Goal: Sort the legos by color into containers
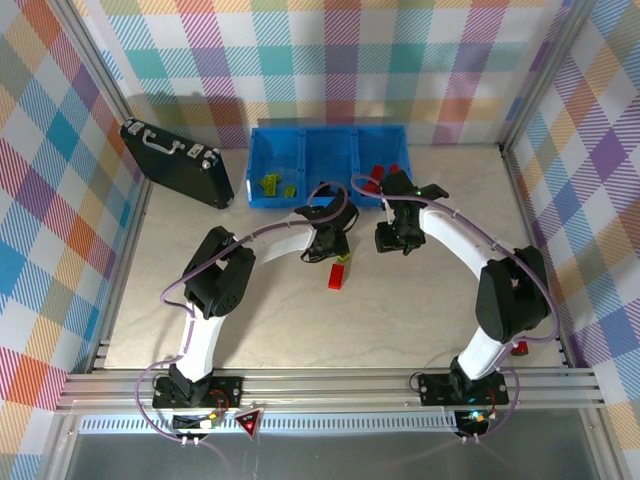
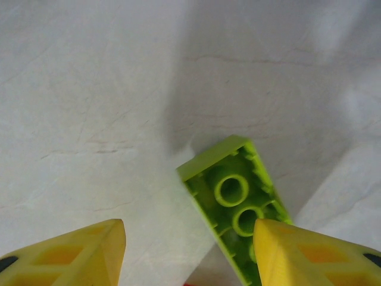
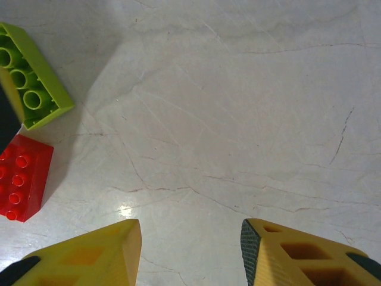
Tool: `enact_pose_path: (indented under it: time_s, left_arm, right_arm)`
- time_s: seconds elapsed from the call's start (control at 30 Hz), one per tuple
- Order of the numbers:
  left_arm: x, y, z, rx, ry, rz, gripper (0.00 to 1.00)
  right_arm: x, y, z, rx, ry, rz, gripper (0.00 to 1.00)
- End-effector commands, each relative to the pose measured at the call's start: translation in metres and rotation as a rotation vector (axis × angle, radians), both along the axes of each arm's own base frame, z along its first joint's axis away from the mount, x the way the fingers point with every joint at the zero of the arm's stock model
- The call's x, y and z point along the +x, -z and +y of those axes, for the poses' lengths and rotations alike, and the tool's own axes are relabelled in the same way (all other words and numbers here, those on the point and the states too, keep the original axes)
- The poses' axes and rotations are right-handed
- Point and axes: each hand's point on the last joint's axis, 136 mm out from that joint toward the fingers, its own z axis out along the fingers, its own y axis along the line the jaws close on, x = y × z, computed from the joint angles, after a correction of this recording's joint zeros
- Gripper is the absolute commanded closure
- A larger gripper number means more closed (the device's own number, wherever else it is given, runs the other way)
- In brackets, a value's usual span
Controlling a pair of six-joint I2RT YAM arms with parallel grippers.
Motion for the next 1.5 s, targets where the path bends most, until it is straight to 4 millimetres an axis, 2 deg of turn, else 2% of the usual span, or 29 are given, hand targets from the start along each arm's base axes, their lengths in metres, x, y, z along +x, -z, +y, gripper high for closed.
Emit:
enact_pose_path:
  time_s: [0.0,0.23,0.47,0.7,0.83,1.0,1.13,1.27,1.47]
  left_arm:
    - [0.001,0.005,-0.003,0.025,-0.020,0.015,0.41]
    - [0.005,0.018,-0.012,0.031,-0.013,0.050,0.40]
    - [0.002,0.024,-0.010,0.038,0.000,0.064,0.41]
    - [0.000,0.015,-0.003,0.041,0.023,0.044,0.62]
    - [0.004,0.001,0.010,0.040,0.022,0.017,0.69]
    - [0.017,-0.031,0.031,0.054,0.045,-0.041,0.71]
    - [0.030,-0.057,0.062,0.097,0.034,-0.085,0.71]
    - [0.048,-0.082,0.095,0.126,0.027,-0.133,0.70]
    - [0.092,-0.104,0.126,0.162,0.064,-0.204,0.70]
  right_arm:
    - [-0.005,-0.003,-0.006,0.000,-0.014,-0.009,0.50]
    - [-0.006,-0.006,-0.015,-0.010,-0.014,-0.018,0.50]
    - [-0.004,-0.011,-0.014,0.004,-0.006,-0.031,0.50]
    - [-0.002,-0.014,-0.011,0.017,-0.002,-0.029,0.50]
    - [-0.002,-0.015,-0.010,0.021,0.003,-0.027,0.50]
    - [-0.002,-0.015,-0.010,0.020,0.008,-0.017,0.50]
    - [-0.002,-0.017,-0.010,0.023,0.012,-0.020,0.50]
    - [-0.003,-0.017,-0.010,0.021,0.016,-0.015,0.50]
    - [-0.006,-0.019,-0.010,0.029,0.024,-0.010,0.50]
